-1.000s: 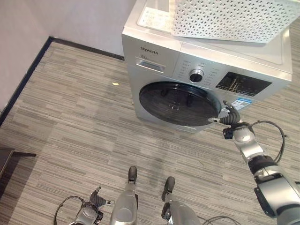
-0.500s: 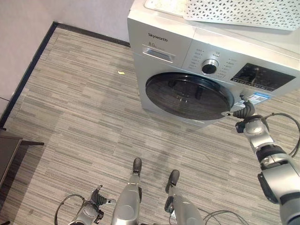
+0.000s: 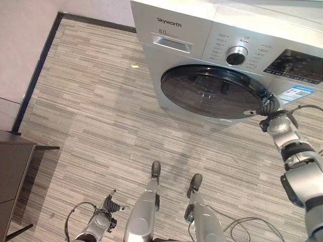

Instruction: Grab the laundry basket,head to the washer,open it,put in the laundry and shut it.

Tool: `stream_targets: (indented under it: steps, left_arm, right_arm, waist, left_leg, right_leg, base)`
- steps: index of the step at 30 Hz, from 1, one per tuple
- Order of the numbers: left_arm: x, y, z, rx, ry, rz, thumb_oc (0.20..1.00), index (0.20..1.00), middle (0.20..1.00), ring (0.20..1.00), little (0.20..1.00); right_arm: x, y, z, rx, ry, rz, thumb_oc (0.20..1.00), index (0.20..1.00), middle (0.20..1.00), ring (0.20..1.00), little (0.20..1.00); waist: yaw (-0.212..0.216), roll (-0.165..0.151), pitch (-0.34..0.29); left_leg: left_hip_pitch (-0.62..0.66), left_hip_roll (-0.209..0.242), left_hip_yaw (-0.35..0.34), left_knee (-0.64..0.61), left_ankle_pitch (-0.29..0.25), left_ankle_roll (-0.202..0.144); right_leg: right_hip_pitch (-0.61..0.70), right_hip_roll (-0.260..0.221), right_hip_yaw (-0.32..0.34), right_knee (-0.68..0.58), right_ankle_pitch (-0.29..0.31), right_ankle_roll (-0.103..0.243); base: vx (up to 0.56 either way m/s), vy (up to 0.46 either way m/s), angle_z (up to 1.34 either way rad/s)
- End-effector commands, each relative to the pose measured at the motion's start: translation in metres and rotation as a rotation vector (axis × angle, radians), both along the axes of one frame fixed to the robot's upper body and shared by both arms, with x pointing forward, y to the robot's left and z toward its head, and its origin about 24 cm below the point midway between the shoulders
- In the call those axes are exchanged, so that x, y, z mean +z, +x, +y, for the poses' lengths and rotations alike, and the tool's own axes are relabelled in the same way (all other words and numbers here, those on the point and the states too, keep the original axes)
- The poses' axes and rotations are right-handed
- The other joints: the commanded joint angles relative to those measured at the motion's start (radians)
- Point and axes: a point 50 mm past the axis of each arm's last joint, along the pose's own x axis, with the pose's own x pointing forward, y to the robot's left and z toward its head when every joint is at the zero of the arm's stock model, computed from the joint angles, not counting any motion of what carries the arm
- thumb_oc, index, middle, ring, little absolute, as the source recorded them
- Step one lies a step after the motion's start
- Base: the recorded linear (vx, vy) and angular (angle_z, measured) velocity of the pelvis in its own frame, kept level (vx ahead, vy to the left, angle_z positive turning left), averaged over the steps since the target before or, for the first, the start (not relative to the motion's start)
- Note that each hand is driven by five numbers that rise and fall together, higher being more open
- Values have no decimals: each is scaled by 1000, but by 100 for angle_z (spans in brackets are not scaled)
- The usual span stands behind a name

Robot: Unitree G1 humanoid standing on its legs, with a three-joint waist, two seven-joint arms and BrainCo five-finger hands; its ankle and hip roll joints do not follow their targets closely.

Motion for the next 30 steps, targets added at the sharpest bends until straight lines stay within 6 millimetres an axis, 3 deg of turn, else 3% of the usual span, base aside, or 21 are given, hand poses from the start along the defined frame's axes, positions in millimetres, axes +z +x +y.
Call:
stream_targets:
  steps: [1,4,7,11,14,15,16,20,30]
  left_arm:
    - [5,6,7,-26,49,-16,1000,1000,1000,1000,1000]
    - [5,6,8,-25,50,-16,1000,1000,1000,1000,1000]
    - [7,7,16,-35,72,-9,1000,1000,1000,1000,1000]
    - [7,-2,28,-22,95,22,1000,1000,1000,1000,1000]
    - [6,-4,32,-9,99,33,1000,1000,1000,1000,1000]
    - [4,-10,38,11,111,57,1000,1000,1000,1000,1000]
    - [4,-12,40,15,117,66,1000,1000,1000,1000,1000]
    - [0,-22,44,26,116,106,1000,1000,1000,1000,1000]
    - [-8,-28,29,46,94,131,1000,1000,1000,1000,1000]
  right_arm:
    - [28,17,26,117,-43,-68,1000,1000,1000,1000,1000]
    - [16,20,42,181,-34,-19,1000,1000,1000,1000,1000]
    - [-8,23,82,376,-63,122,1000,1000,1000,1000,1000]
    - [-27,22,120,536,-70,213,1000,1000,1000,1000,1000]
    - [-36,19,131,576,-60,246,1000,1000,1000,1000,1000]
    - [-49,14,156,676,-34,297,1000,1000,1000,1000,1000]
    - [-52,11,164,710,-30,310,1000,1000,1000,1000,1000]
    - [-68,0,184,808,-10,370,1000,1000,1000,1000,1000]
    - [-104,-10,177,603,132,314,1000,1000,1000,1000,1000]
  waist:
    - [39,-62,-3]
    - [46,-68,-3]
    - [63,-92,-6]
    - [72,-116,-13]
    - [73,-124,-17]
    - [73,-143,-28]
    - [71,-149,-31]
    - [61,-169,-51]
    - [36,-157,-88]
  left_leg:
    - [-50,-24,-57,-1,-14,-7]
    - [-49,-24,-63,-1,-13,-10]
    - [-46,-22,-70,-1,-14,-16]
    - [-34,-15,-70,-1,-15,-21]
    - [-28,-13,-68,-1,-16,-23]
    - [-15,-7,-63,-1,-19,-26]
    - [-11,-4,-60,-1,-19,-27]
    - [12,5,-51,-1,-25,-31]
    - [48,2,-30,-1,-35,-18]
  right_leg:
    - [-6,-110,-1,-2,35,106]
    - [0,-111,-9,-2,34,106]
    - [14,-111,-25,-2,30,106]
    - [30,-106,-31,-2,24,103]
    - [34,-103,-29,-2,22,101]
    - [45,-98,-27,-2,18,97]
    - [48,-96,-27,-2,16,96]
    - [63,-91,-24,-2,8,91]
    - [79,-93,-7,-2,9,90]
  base:
    - [5,4,5]
    - [12,-13,5]
    - [10,-37,2]
    - [5,-31,8]
    - [-2,-16,-1]
    - [-7,-40,-11]
    - [-15,-53,-11]
    - [-20,-23,-2]
    - [-40,2,-5]
